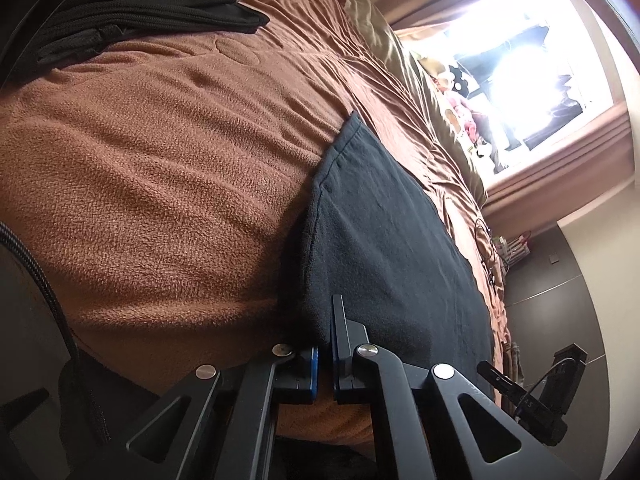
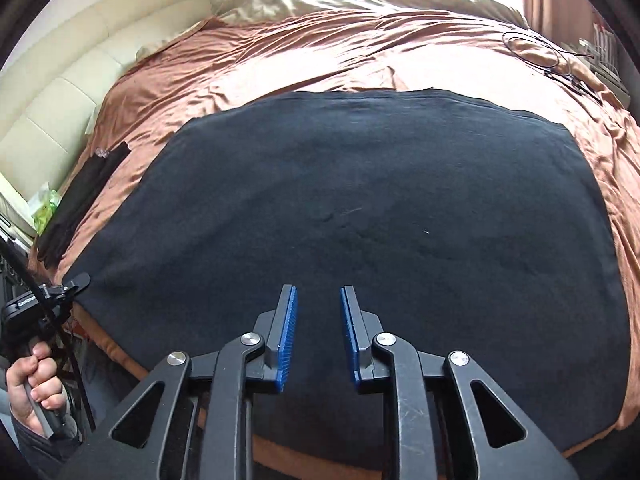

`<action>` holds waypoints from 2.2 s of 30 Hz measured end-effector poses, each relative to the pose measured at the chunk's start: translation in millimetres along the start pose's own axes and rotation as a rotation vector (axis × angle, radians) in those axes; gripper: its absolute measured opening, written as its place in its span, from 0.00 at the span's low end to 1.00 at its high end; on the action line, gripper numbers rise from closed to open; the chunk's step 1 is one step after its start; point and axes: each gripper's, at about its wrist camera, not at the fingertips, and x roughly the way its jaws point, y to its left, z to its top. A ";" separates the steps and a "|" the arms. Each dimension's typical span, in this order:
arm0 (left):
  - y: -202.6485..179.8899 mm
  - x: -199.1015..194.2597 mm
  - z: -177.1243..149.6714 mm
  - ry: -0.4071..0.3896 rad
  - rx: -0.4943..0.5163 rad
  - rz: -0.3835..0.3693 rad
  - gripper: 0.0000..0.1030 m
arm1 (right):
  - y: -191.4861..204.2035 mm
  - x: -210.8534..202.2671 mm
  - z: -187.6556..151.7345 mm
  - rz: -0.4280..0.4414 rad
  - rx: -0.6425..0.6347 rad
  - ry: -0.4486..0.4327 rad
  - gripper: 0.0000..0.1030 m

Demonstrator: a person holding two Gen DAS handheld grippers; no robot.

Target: Fold small clothes

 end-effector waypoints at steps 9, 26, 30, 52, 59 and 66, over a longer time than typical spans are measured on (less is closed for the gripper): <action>6.9 -7.8 -0.6 -0.012 -0.060 -0.004 0.04 | 7.6 53.5 34.3 -0.034 -0.009 0.054 0.10; 16.8 -11.8 -13.7 -0.025 -0.216 0.024 0.04 | -26.8 125.6 118.3 -0.033 0.143 0.061 0.06; 16.2 -11.6 -15.3 -0.024 -0.227 0.031 0.04 | -34.2 139.9 135.4 -0.034 0.160 0.057 0.04; -1.1 -20.3 -1.8 -0.040 -0.248 -0.063 0.03 | -39.3 126.9 141.7 0.057 0.210 0.051 0.01; -37.6 -33.3 10.1 -0.071 -0.174 -0.165 0.03 | -31.7 106.8 92.6 0.111 0.194 0.095 0.01; -84.6 -36.1 25.2 -0.073 -0.085 -0.234 0.02 | -29.3 82.2 54.8 0.149 0.179 0.121 0.01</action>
